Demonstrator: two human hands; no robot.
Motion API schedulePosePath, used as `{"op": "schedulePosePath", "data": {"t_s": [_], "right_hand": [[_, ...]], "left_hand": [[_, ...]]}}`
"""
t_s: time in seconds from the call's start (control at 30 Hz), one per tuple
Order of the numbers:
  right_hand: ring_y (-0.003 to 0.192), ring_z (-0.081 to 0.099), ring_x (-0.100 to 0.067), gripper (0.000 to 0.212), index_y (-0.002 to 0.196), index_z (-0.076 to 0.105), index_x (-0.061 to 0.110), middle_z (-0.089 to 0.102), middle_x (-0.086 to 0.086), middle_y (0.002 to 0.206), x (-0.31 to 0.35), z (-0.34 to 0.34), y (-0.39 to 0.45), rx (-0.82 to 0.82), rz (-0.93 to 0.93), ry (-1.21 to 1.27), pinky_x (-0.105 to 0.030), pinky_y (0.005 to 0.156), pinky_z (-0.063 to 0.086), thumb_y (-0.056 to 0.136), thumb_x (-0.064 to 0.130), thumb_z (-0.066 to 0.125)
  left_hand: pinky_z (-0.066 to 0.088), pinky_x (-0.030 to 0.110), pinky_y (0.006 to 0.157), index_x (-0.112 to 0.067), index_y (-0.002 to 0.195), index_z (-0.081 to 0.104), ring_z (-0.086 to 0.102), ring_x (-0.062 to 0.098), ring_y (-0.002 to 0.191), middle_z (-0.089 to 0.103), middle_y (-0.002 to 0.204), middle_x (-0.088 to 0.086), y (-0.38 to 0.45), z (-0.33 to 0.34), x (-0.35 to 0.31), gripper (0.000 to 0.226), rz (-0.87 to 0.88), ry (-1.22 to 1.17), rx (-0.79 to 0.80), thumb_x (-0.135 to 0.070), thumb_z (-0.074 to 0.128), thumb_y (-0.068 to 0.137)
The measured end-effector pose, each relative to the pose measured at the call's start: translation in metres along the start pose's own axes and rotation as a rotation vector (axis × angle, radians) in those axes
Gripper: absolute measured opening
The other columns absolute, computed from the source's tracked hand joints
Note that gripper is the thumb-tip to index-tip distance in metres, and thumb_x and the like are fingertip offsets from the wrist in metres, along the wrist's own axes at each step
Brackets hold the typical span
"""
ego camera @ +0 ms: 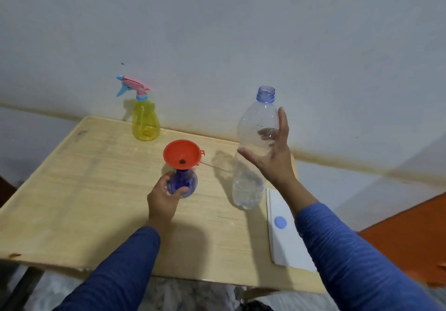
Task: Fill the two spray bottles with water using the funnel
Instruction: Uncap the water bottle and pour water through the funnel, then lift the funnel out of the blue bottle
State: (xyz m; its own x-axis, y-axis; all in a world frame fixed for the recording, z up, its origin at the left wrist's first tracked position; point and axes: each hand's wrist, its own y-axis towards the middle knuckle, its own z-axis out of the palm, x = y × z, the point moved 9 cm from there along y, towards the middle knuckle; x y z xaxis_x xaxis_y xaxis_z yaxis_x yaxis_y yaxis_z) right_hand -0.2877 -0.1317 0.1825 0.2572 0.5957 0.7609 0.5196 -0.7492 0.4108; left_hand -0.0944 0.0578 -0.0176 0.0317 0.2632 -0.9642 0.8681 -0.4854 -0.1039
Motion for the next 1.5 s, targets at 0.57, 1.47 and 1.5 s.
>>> {"op": "schedulePosePath", "data": {"t_s": [0.57,1.47,1.5], "right_hand": [[0.118,0.049,-0.011,0.112,0.139,-0.004,0.048,0.042,-0.005,0.141,-0.019,0.004,-0.045,-0.321,0.258,0.051,-0.022,0.101,0.037,0.07,0.026,0.082],[0.12,0.053,-0.018,0.025,0.104,0.072,0.02,0.057,-0.006,0.131,0.017,0.149,-0.082,-0.224,0.385,-0.002,-0.042,0.101,0.046,0.079,0.015,0.073],[0.119,0.054,-0.018,0.024,0.103,0.072,0.019,0.057,-0.006,0.13,0.018,0.148,-0.08,-0.227,0.388,0.005,-0.041,0.101,0.046,0.079,0.015,0.073]], "left_hand": [[0.045,0.025,0.087,-0.013,0.128,0.054,0.059,0.02,0.107,0.062,0.12,0.006,0.007,-0.004,-0.001,0.061,0.058,0.097,0.134,-0.015,0.079,0.072],[0.036,0.021,0.078,-0.017,0.118,0.057,0.051,0.01,0.091,0.064,0.111,-0.001,0.035,-0.013,-0.017,0.047,0.252,0.281,0.447,-0.025,0.076,0.075],[0.036,0.021,0.08,-0.017,0.119,0.057,0.051,0.01,0.093,0.064,0.114,0.0,0.035,-0.013,-0.018,0.048,0.251,0.276,0.45,-0.024,0.076,0.076]]}}
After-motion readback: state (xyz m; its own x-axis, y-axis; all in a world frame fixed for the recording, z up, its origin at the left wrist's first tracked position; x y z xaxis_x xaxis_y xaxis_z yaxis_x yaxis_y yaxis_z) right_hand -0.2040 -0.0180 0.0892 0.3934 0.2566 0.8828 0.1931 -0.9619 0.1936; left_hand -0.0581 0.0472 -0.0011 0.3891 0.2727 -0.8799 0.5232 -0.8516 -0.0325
